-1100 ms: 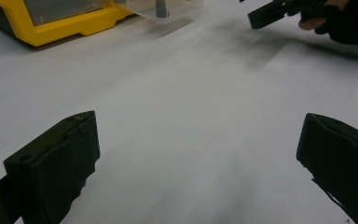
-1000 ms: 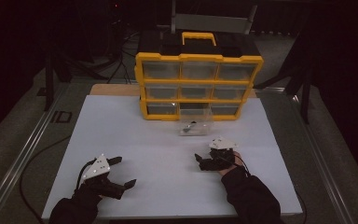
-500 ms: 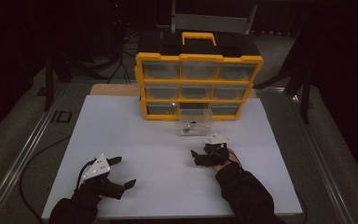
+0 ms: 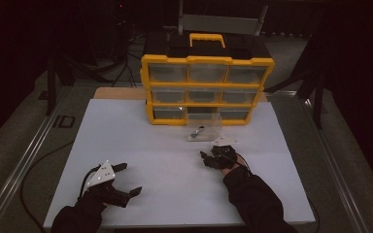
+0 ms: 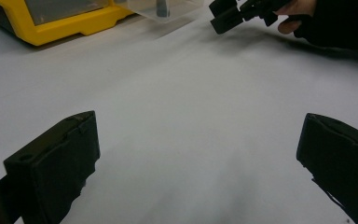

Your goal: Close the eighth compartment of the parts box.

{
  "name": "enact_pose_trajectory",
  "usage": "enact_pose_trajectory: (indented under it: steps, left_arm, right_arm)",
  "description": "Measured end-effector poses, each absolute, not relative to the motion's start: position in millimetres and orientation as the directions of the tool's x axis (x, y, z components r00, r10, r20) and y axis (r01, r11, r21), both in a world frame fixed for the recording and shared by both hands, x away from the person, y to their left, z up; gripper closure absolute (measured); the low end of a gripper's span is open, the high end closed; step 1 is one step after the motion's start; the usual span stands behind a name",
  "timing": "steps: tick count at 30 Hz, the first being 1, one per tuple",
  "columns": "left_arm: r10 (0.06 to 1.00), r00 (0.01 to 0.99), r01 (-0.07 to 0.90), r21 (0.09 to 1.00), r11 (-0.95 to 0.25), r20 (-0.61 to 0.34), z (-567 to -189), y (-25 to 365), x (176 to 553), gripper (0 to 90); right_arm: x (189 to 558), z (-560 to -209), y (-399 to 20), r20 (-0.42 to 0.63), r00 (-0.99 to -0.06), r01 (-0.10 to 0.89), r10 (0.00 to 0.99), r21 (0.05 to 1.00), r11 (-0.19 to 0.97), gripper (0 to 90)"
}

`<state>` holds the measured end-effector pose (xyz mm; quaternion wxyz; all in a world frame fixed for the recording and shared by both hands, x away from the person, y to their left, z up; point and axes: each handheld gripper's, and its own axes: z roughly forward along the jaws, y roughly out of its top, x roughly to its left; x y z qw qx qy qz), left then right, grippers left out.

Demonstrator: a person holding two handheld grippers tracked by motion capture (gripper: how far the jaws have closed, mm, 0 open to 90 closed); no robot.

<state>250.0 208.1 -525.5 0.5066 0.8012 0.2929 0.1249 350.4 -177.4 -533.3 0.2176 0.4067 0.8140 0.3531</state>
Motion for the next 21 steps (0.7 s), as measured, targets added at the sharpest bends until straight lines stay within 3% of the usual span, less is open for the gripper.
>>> enact_pose_trajectory:
  steps: [16, 21]
  left_arm:
    - [0.598, 0.796, 0.342, 0.885, -0.315, -0.094, -525, 208, 250, 0.0]
    - [0.598, 0.796, 0.341, 0.885, -0.317, -0.093, -526, 208, 250, 0.0]
  right_arm:
    - [352, -525, -175, -0.103, -0.566, 0.494, 0.818, 0.752, 0.436, 76.3]
    - [352, -522, -175, -0.115, -0.559, 0.483, 0.821, 0.76, 0.435, 76.7]
